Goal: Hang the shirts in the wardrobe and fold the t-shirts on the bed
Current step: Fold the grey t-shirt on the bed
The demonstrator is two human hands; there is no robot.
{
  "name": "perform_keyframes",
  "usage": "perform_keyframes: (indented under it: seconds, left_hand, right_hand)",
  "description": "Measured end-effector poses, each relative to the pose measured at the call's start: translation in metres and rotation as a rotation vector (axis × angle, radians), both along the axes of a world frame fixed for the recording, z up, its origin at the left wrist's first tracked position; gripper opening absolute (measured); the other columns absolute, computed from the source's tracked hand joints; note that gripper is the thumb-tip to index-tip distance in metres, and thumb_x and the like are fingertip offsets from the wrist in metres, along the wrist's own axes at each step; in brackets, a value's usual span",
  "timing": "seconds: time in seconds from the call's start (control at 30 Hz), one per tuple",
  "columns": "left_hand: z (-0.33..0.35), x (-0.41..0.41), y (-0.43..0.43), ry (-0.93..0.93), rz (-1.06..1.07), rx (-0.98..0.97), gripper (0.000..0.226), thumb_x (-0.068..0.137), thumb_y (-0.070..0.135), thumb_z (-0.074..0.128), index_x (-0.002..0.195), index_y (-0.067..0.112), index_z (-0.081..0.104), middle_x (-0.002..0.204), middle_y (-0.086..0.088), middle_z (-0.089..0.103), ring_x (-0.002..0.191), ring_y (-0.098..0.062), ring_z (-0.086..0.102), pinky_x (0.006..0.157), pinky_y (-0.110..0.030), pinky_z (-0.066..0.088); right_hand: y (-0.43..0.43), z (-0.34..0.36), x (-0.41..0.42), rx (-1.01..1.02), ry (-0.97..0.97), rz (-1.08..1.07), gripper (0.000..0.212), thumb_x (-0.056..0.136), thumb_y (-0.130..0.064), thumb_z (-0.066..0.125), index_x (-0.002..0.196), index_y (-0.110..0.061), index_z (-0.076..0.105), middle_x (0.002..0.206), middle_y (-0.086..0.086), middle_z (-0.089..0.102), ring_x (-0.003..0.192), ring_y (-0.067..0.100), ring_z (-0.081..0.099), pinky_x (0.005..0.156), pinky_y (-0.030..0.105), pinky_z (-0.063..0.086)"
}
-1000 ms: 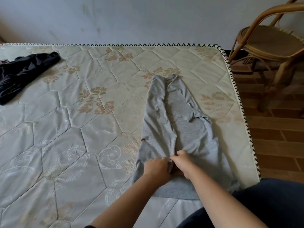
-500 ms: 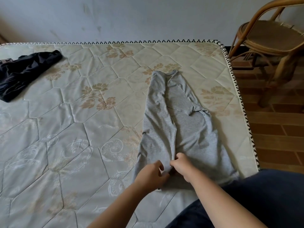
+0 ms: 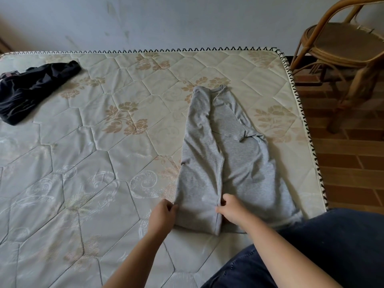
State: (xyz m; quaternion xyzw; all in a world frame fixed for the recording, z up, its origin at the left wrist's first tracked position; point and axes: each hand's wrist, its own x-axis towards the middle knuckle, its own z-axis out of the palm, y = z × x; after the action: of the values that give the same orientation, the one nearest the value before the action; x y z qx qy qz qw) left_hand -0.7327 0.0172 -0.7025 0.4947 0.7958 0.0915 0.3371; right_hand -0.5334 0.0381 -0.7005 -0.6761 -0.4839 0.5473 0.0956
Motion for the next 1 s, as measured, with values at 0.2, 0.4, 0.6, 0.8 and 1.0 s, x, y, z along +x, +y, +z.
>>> perform_keyframes:
  seconds: [0.2, 0.4, 0.6, 0.8, 1.0]
  left_hand:
    - [0.001, -0.007, -0.010, -0.002, -0.072, -0.067, 0.027, 0.095, 0.025, 0.051, 0.070, 0.019, 0.044, 0.065, 0.004, 0.050, 0.060, -0.007, 0.044, 0.051, -0.020, 0.031]
    - [-0.005, -0.010, -0.016, 0.054, -0.161, -0.115, 0.020, 0.092, 0.033, 0.056, 0.081, 0.020, 0.047, 0.078, 0.004, 0.057, 0.075, -0.014, 0.053, 0.056, -0.022, 0.034]
    - [-0.004, -0.013, -0.012, 0.055, -0.301, -0.185, 0.038, 0.092, 0.034, 0.056, 0.062, 0.016, 0.042, 0.060, 0.003, 0.042, 0.055, -0.010, 0.037, 0.048, -0.021, 0.025]
    - [0.000, -0.016, -0.004, 0.162, -0.377, -0.271, 0.040, 0.091, 0.037, 0.057, 0.058, 0.019, 0.043, 0.060, 0.005, 0.044, 0.055, -0.008, 0.040, 0.047, -0.022, 0.027]
    - [0.010, -0.002, 0.005, 0.323, -0.384, -0.280, 0.029, 0.084, 0.046, 0.059, 0.087, 0.019, 0.049, 0.089, 0.002, 0.057, 0.090, -0.020, 0.059, 0.069, -0.028, 0.045]
  right_hand:
    - [-0.002, 0.000, 0.009, 0.042, -0.034, 0.038, 0.007, 0.093, -0.013, 0.050, 0.096, -0.009, 0.055, 0.086, 0.006, 0.056, 0.077, 0.016, 0.051, 0.067, 0.027, 0.040]
    - [-0.005, -0.003, 0.012, 0.022, -0.070, 0.036, 0.012, 0.092, -0.025, 0.055, 0.090, -0.012, 0.053, 0.076, 0.001, 0.050, 0.066, 0.013, 0.046, 0.057, 0.023, 0.036]
    - [-0.002, -0.004, 0.015, 0.033, -0.152, 0.076, 0.014, 0.091, -0.021, 0.059, 0.100, -0.011, 0.055, 0.081, -0.001, 0.056, 0.070, 0.013, 0.054, 0.060, 0.023, 0.040]
    - [-0.007, -0.004, 0.018, 0.028, -0.082, 0.022, 0.011, 0.094, -0.012, 0.051, 0.084, -0.016, 0.053, 0.068, 0.000, 0.065, 0.051, 0.009, 0.059, 0.056, 0.019, 0.048]
    - [-0.010, -0.002, 0.022, 0.041, -0.043, 0.043, 0.011, 0.093, -0.026, 0.056, 0.089, -0.016, 0.056, 0.070, -0.003, 0.067, 0.050, 0.004, 0.058, 0.052, 0.015, 0.040]
